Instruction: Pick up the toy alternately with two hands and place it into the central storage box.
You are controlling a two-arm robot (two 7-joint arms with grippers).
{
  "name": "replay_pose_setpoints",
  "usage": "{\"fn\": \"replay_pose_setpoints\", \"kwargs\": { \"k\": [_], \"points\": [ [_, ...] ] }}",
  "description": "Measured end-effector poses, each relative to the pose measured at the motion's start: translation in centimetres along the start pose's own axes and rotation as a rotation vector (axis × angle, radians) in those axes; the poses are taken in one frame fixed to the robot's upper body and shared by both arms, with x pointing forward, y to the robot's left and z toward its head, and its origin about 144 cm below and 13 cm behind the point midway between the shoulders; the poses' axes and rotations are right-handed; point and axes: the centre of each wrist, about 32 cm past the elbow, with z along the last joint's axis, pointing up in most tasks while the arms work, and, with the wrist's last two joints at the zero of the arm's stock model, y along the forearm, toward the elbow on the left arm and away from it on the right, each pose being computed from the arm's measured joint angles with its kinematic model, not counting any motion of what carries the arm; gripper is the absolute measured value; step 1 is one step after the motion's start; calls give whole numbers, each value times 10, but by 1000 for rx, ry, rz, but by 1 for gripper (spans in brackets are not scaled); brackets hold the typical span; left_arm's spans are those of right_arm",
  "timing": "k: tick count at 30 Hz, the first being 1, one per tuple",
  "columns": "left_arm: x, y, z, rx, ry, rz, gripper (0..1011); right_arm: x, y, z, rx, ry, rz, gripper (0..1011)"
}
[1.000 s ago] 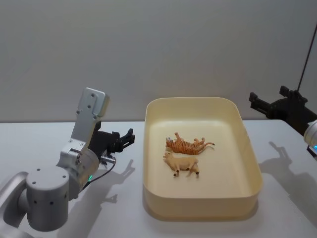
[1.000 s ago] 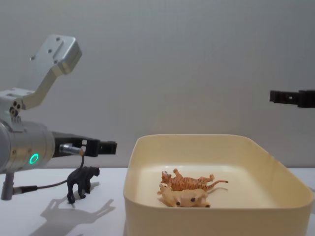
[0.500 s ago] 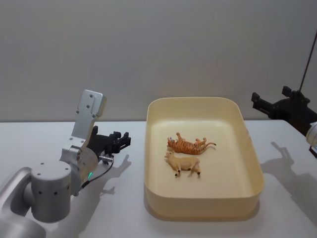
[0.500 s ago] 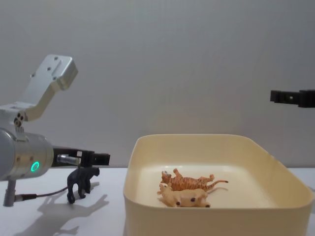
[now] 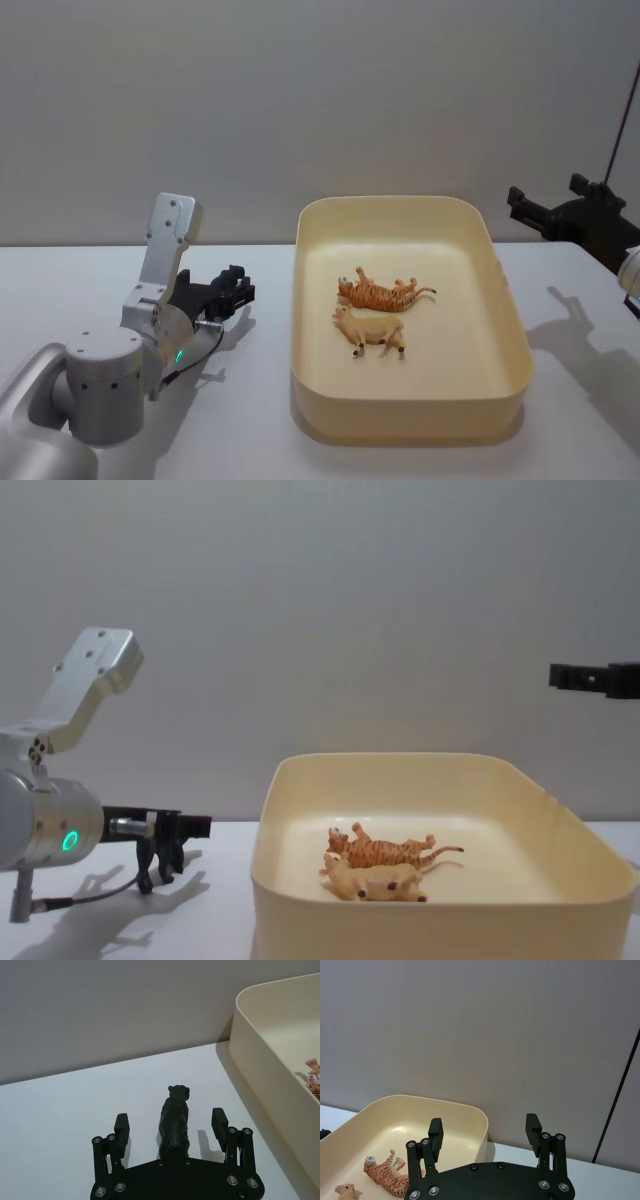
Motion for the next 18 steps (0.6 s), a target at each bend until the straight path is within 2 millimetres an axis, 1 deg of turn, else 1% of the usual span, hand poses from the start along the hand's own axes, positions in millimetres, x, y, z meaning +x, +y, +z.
{"fn": "replay_pose_setpoints", "kwargs": {
  "k": [8, 9, 12, 15, 17, 18],
  "points": [
    [5, -6, -5, 15, 30, 17, 994, 0, 0, 0, 0, 0, 0, 1001],
    [5, -7, -6, 16, 32, 18, 961, 0, 0, 0, 0, 0, 0, 1001],
    [7, -8, -7, 20, 39, 22, 906, 0, 0, 0, 0, 0, 0, 1001],
    [7, -9, -8, 23, 44, 25, 797, 0, 0, 0, 0, 0, 0, 1001],
    [8, -10, -8, 24, 48, 26, 763, 0, 0, 0, 0, 0, 0, 1001],
    [8, -10, -8, 25, 49, 27, 729, 0, 0, 0, 0, 0, 0, 1001]
  ]
}}
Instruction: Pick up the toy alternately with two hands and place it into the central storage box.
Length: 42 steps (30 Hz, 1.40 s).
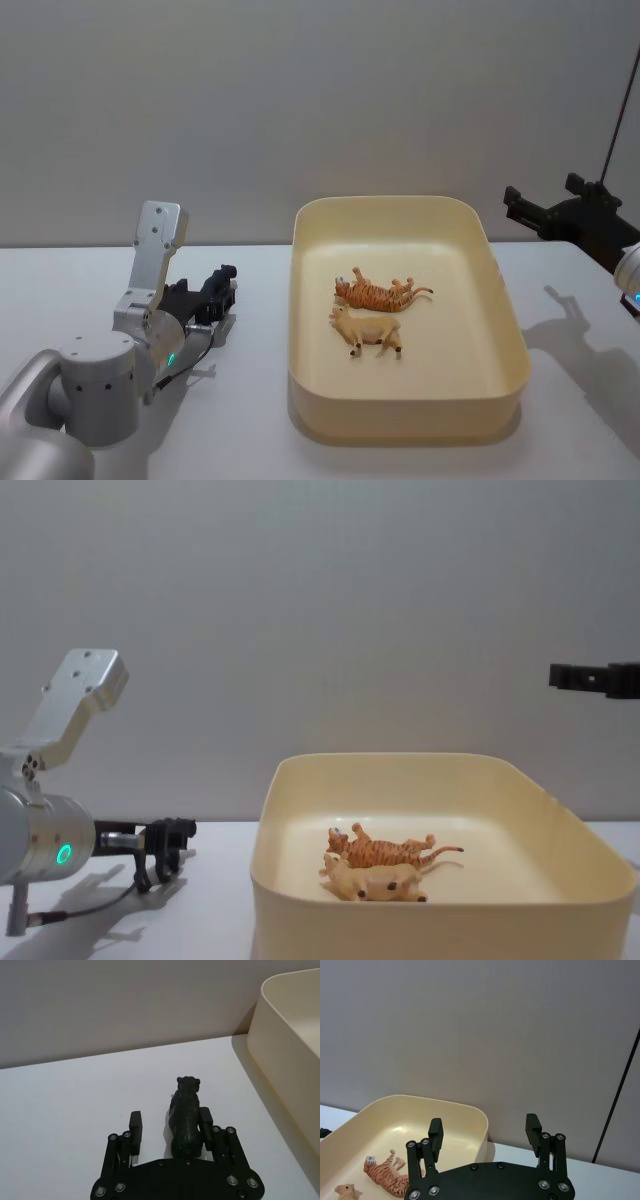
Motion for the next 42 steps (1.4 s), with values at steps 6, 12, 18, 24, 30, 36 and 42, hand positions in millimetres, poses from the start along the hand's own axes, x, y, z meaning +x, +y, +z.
{"fn": "replay_pose_setpoints", "kwargs": {
  "k": [6, 12, 18, 24, 30, 36, 42],
  "points": [
    [1, -1, -1, 3, 6, 3, 529, 0, 0, 0, 0, 0, 0, 1001],
    [1, -2, -1, 4, 8, 4, 359, 0, 0, 0, 0, 0, 0, 1001],
    [-1, 0, 2, -13, -4, 5, 313, 0, 0, 0, 0, 0, 0, 1001],
    [-8, 3, 13, -59, -32, 1, 314, 0, 0, 0, 0, 0, 0, 1001],
    [-14, 6, 29, -110, -64, -24, 313, 0, 0, 0, 0, 0, 0, 1001],
    [-20, 10, 46, -154, -105, -78, 313, 0, 0, 0, 0, 0, 0, 1001],
    [-25, 14, 64, -180, -148, -150, 313, 0, 0, 0, 0, 0, 0, 1001]
  ]
}}
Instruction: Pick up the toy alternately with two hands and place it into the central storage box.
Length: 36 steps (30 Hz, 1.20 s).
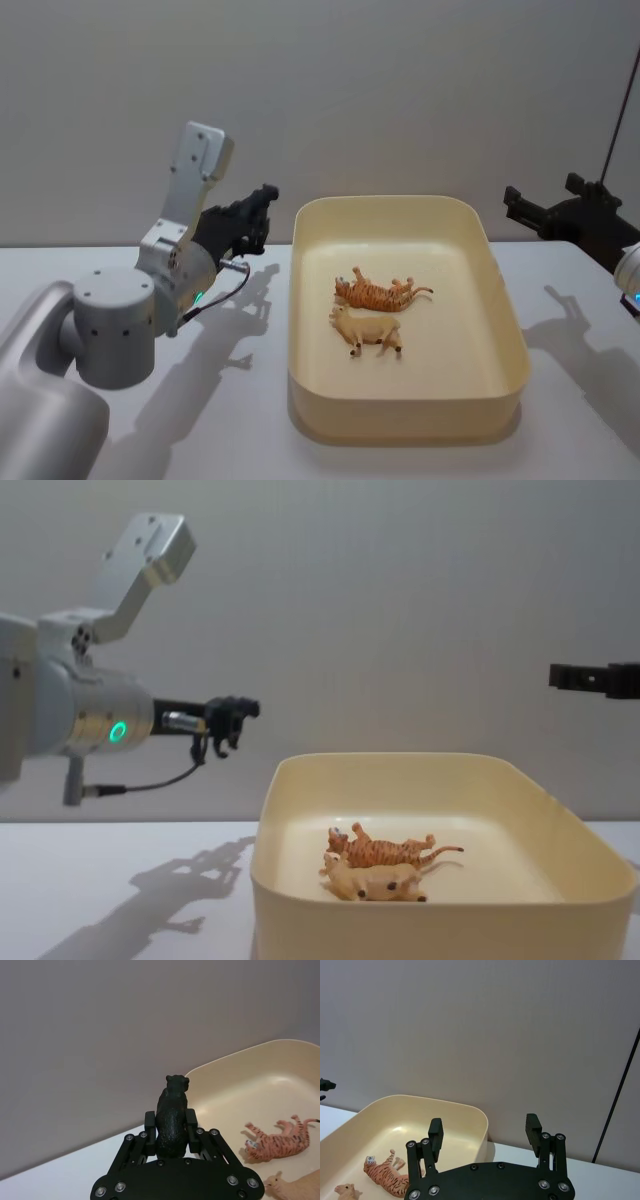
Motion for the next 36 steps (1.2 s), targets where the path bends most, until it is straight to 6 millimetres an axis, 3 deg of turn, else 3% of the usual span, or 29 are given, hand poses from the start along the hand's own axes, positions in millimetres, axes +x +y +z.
{"fn": "replay_pose_setpoints", "kwargs": {
  "k": [19, 28, 36],
  "points": [
    [-11, -5, 43, -13, -105, -273, 313, 0, 0, 0, 0, 0, 0, 1001],
    [-21, -13, 51, 0, -148, -360, 317, 0, 0, 0, 0, 0, 0, 1001],
    [-26, -17, 55, 8, -173, -400, 566, 0, 0, 0, 0, 0, 0, 1001]
  ]
}}
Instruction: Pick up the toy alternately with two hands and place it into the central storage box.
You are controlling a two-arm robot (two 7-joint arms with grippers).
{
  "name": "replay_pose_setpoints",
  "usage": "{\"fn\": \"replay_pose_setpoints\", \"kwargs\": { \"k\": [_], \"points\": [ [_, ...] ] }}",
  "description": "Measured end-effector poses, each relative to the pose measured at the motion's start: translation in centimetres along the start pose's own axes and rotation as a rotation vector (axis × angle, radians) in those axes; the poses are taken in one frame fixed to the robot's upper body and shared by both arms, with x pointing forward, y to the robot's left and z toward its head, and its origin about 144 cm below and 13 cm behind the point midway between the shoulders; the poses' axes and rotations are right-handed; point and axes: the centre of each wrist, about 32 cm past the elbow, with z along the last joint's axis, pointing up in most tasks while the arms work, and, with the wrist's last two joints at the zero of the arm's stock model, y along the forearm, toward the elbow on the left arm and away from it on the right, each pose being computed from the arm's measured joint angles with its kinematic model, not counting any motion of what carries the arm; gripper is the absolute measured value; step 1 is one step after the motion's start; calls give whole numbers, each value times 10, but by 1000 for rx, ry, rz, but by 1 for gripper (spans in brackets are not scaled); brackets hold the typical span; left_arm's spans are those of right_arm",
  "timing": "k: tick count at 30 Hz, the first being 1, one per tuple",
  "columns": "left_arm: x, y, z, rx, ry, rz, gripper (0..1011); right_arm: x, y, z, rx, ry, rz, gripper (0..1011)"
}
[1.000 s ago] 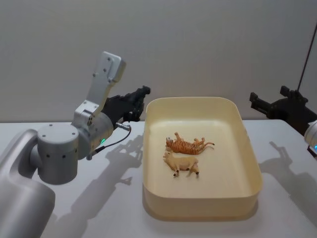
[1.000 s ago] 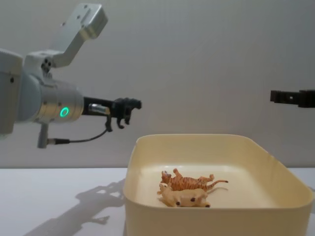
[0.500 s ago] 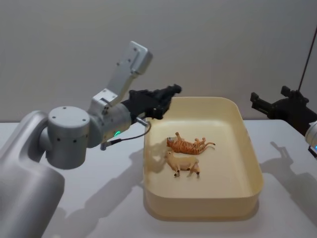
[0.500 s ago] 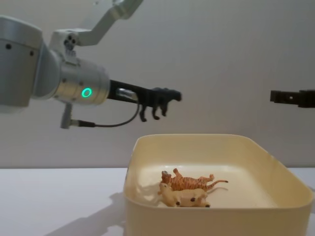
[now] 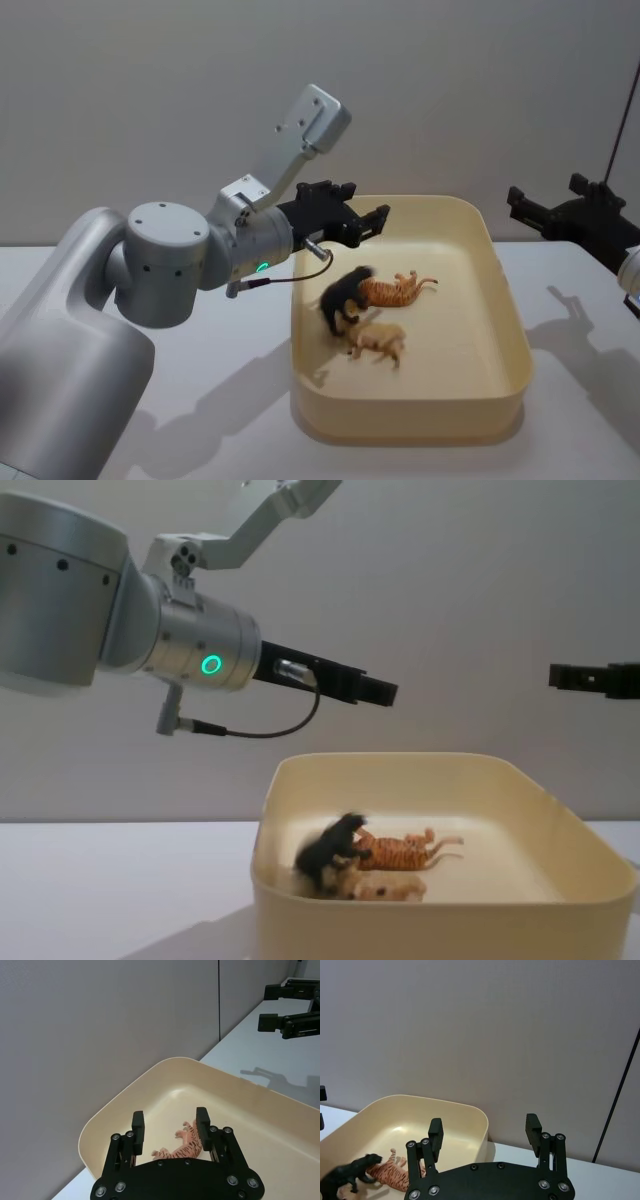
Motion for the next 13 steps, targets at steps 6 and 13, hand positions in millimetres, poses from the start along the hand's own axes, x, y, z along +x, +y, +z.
{"fn": "replay_pose_setpoints", "kwargs": {
  "k": [6, 13],
  "points": [
    [-1, -2, 2, 4, -9, -17, 768, 0, 0, 0, 0, 0, 0, 1001],
    [-2, -4, 3, 7, -16, -27, 957, 0, 0, 0, 0, 0, 0, 1001]
  ]
}}
